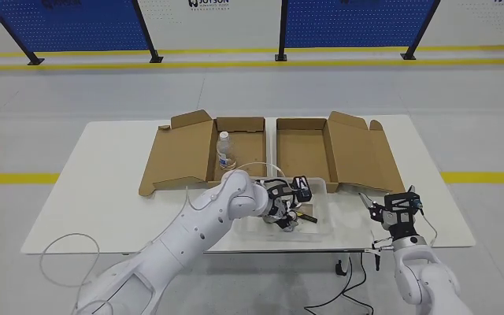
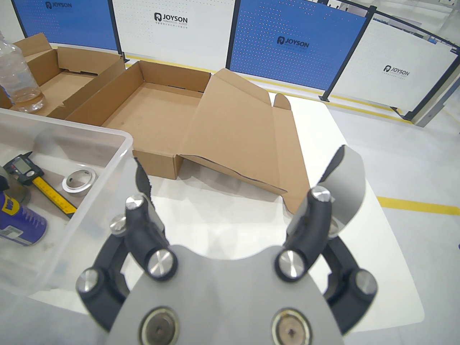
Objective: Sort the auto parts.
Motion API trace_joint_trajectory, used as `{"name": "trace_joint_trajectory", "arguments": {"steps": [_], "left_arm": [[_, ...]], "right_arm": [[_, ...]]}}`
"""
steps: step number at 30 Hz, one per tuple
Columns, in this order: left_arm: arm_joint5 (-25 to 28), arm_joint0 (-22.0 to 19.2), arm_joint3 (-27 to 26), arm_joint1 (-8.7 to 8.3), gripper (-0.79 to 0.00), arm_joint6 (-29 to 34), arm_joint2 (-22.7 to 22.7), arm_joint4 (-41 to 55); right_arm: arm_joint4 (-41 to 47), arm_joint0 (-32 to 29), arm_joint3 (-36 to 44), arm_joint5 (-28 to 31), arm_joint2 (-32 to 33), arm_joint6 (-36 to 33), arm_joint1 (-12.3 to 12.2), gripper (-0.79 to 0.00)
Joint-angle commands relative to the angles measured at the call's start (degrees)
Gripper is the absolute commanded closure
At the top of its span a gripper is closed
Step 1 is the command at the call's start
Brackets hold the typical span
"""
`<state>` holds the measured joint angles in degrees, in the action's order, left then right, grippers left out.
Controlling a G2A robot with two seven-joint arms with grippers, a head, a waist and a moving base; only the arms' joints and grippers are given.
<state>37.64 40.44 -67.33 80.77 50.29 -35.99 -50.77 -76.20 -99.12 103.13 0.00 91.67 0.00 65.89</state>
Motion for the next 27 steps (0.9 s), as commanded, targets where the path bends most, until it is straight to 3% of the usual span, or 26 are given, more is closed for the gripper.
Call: {"name": "trace_joint_trajectory", "arguments": {"steps": [1, 12, 27], "left_arm": [[-0.03, -0.24, 0.26, 0.14, -0.379, 0.14, 0.32, -0.06], [0.23, -1.68, 2.02, 1.05, -0.400, -0.23, 2.05, -0.70], [0.70, -3.30, 5.33, 2.42, -0.369, -0.55, 4.11, -0.84]], "right_arm": [[0.00, 0.00, 0.00, 0.00, 0.00, 0.00, 0.00, -0.785], [0.00, 0.00, 0.00, 0.00, 0.00, 0.00, 0.00, -0.785], [0.00, 0.00, 0.00, 0.00, 0.00, 0.00, 0.00, -0.785]]}}
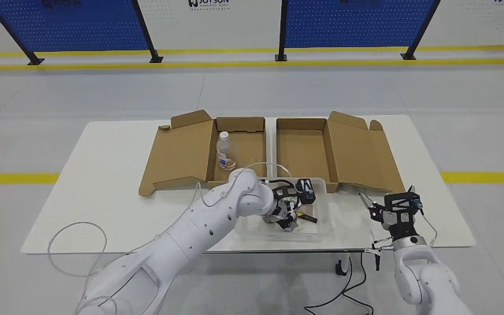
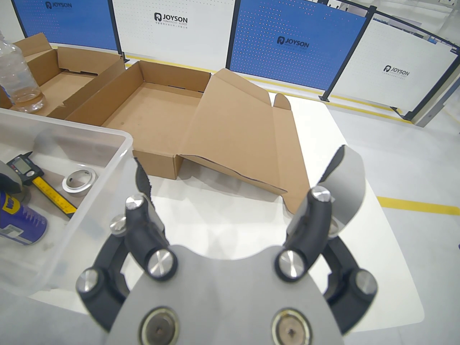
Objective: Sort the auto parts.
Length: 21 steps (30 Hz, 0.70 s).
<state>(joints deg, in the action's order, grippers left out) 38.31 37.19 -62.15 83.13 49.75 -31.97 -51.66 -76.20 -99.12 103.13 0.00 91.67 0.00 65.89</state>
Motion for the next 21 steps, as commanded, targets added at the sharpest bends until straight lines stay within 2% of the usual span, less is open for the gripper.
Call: {"name": "trace_joint_trajectory", "arguments": {"steps": [1, 7, 14, 18, 19, 21], "left_arm": [[0.06, -0.14, 0.31, 0.14, -0.369, -0.05, 0.15, 0.08], [0.30, -0.54, 1.03, 0.50, -0.388, -0.39, 0.51, 0.00], [-0.11, -0.49, 1.76, 0.77, -0.345, -1.19, 0.70, -0.38], [0.06, -0.57, 2.06, 0.90, -0.259, -1.34, 0.76, -0.45], [0.03, -0.58, 2.08, 0.93, -0.197, -1.41, 0.76, -0.50], [0.05, -0.53, 2.08, 0.98, -0.148, -1.59, 0.79, -0.57]], "right_arm": [[0.00, 0.00, 0.00, 0.00, 0.00, 0.00, 0.00, -0.785], [0.00, 0.00, 0.00, 0.00, 0.00, 0.00, 0.00, -0.785], [0.00, 0.00, 0.00, 0.00, 0.00, 0.00, 0.00, -0.785], [0.00, 0.00, 0.00, 0.00, 0.00, 0.00, 0.00, -0.785], [0.00, 0.00, 0.00, 0.00, 0.00, 0.00, 0.00, -0.785], [0.00, 0.00, 0.00, 0.00, 0.00, 0.00, 0.00, -0.785]]}}
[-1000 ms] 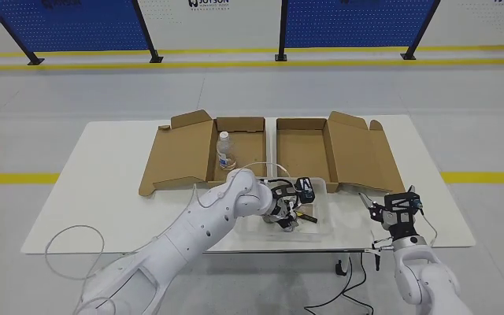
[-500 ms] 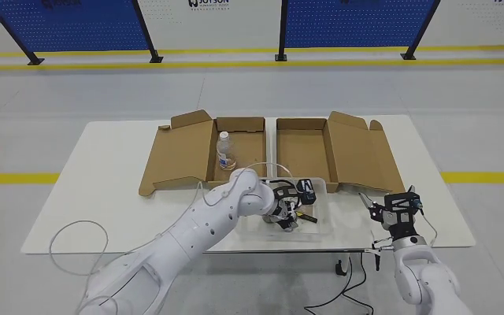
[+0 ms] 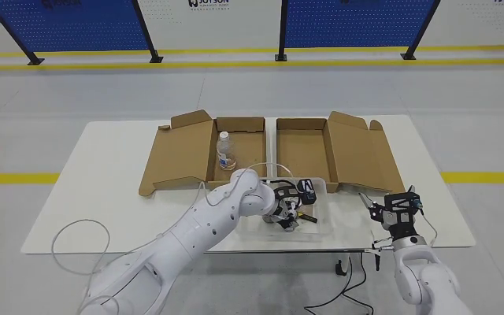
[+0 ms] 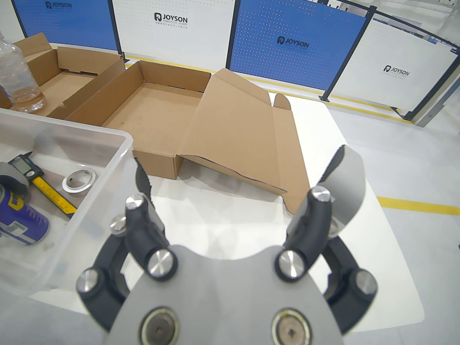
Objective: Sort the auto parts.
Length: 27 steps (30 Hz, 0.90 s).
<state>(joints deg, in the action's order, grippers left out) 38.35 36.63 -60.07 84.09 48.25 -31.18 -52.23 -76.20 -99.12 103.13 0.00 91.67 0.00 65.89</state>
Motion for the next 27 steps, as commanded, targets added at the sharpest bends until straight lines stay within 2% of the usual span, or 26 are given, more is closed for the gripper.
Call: {"name": "trace_joint_trajectory", "arguments": {"steps": [1, 3, 7, 27], "left_arm": [[0.13, 0.06, -0.05, 0.04, -0.120, -0.11, 0.04, -0.05], [0.20, 0.13, -0.04, 0.07, -0.105, -0.23, 0.02, -0.05], [0.34, 0.29, -0.12, 0.09, 0.000, -0.70, -0.07, -0.17], [0.89, 1.30, -2.07, -0.45, 0.000, -3.25, -1.87, -1.02]], "right_arm": [[0.00, 0.00, 0.00, 0.00, 0.00, 0.00, 0.00, -0.785], [0.00, 0.00, 0.00, 0.00, 0.00, 0.00, 0.00, -0.785], [0.00, 0.00, 0.00, 0.00, 0.00, 0.00, 0.00, -0.785], [0.00, 0.00, 0.00, 0.00, 0.00, 0.00, 0.00, -0.785]]}}
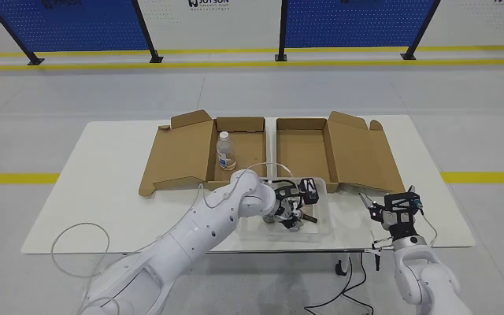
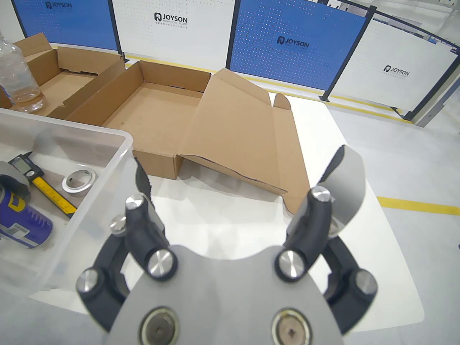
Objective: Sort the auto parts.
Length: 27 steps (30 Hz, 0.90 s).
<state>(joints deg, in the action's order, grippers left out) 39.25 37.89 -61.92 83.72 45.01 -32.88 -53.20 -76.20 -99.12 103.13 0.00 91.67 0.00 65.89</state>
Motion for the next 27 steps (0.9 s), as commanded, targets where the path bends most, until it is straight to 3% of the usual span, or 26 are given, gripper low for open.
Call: {"name": "trace_joint_trajectory", "arguments": {"steps": [1, 17, 27], "left_arm": [[-0.42, 0.09, -0.44, -0.17, 0.000, 0.27, -0.31, -0.49], [0.07, 2.64, -7.40, -2.46, 0.000, 1.34, -5.56, 1.62], [-0.85, 5.45, -14.62, -4.13, 0.000, 4.16, -8.79, 3.54]], "right_arm": [[0.00, 0.00, 0.00, 0.00, 0.00, 0.00, 0.00, -0.785], [0.00, 0.00, 0.00, 0.00, 0.00, 0.00, 0.00, -0.785], [0.00, 0.00, 0.00, 0.00, 0.00, 0.00, 0.00, -0.785]]}}
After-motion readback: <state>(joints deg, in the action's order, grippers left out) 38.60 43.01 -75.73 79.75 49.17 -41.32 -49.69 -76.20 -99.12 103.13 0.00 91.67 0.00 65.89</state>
